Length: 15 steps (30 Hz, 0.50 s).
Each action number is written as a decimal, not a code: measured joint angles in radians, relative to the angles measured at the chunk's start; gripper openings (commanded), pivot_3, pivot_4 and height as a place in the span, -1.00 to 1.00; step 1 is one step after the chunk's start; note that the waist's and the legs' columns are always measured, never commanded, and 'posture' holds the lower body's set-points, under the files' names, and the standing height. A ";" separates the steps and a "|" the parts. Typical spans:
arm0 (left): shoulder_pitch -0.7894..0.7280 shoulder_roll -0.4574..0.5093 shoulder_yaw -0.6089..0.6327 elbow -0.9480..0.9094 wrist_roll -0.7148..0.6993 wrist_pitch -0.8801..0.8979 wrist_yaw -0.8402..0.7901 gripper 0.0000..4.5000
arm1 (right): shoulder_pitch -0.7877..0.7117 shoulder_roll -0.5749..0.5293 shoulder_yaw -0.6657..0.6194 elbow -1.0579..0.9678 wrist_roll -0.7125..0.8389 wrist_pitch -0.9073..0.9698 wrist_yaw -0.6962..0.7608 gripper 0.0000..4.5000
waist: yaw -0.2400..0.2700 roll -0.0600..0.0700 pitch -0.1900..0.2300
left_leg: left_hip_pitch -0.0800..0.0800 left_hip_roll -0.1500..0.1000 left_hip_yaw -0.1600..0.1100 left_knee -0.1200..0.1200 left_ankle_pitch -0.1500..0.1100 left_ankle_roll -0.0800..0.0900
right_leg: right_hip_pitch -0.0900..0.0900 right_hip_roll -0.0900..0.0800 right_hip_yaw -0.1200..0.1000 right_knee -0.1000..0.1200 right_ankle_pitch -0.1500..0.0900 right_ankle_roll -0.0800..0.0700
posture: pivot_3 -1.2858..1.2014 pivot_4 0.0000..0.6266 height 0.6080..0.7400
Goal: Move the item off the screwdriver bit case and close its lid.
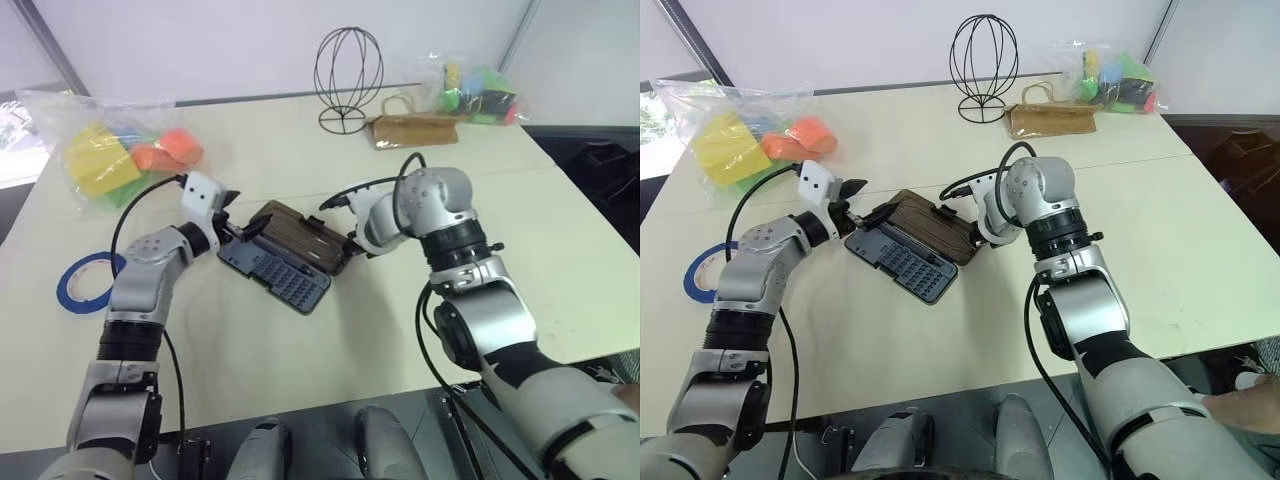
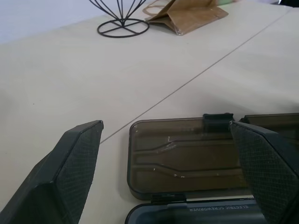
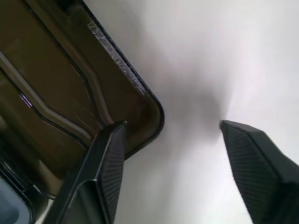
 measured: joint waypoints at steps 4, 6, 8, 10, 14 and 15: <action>0.000 0.004 0.001 0.000 0.000 0.000 0.001 1.00 | 0.001 0.007 0.015 -0.017 -0.029 -0.002 0.033 -0.98 | 0.001 0.000 0.000 | 0.000 0.000 -0.001 0.000 0.000 0.000 | 0.000 0.000 0.000 0.000 0.000 0.000 | 0.03 -0.52 1.00; 0.000 0.006 0.002 0.000 0.000 0.000 0.001 1.00 | 0.002 0.006 0.015 -0.025 -0.047 -0.001 0.045 -0.98 | 0.001 0.000 0.000 | 0.000 0.000 -0.001 0.000 0.000 0.000 | 0.000 0.000 0.000 0.000 0.000 0.000 | 0.03 -0.52 1.00; 0.001 0.006 0.003 0.000 0.000 0.000 0.001 1.00 | 0.006 0.007 0.016 -0.030 -0.063 -0.002 0.061 -0.98 | 0.001 0.000 0.000 | 0.000 0.000 -0.001 0.000 0.000 0.000 | 0.000 0.000 0.000 0.000 0.000 0.000 | 0.03 -0.52 1.00; 0.001 0.006 0.003 0.000 0.000 0.000 0.001 1.00 | 0.007 0.007 0.016 -0.033 -0.075 -0.001 0.076 -0.98 | 0.001 0.000 0.000 | 0.000 0.000 -0.001 0.000 0.000 0.000 | 0.000 0.000 0.000 0.000 0.000 0.000 | 0.03 -0.52 1.00; 0.001 0.007 0.003 0.000 0.000 0.000 0.001 1.00 | 0.008 0.004 0.035 -0.042 -0.084 -0.002 0.104 -0.98 | 0.000 0.000 0.000 | 0.000 0.000 -0.001 0.000 0.000 0.000 | 0.000 0.000 0.000 0.000 0.000 0.000 | 0.03 -0.52 1.00; 0.001 0.007 0.004 0.000 0.000 0.000 0.001 1.00 | 0.013 -0.001 0.047 -0.053 -0.085 -0.002 0.115 -0.98 | 0.000 0.000 0.000 | 0.000 0.000 -0.001 0.000 0.000 0.000 | 0.000 0.000 0.000 0.000 0.000 0.000 | 0.03 -0.52 1.00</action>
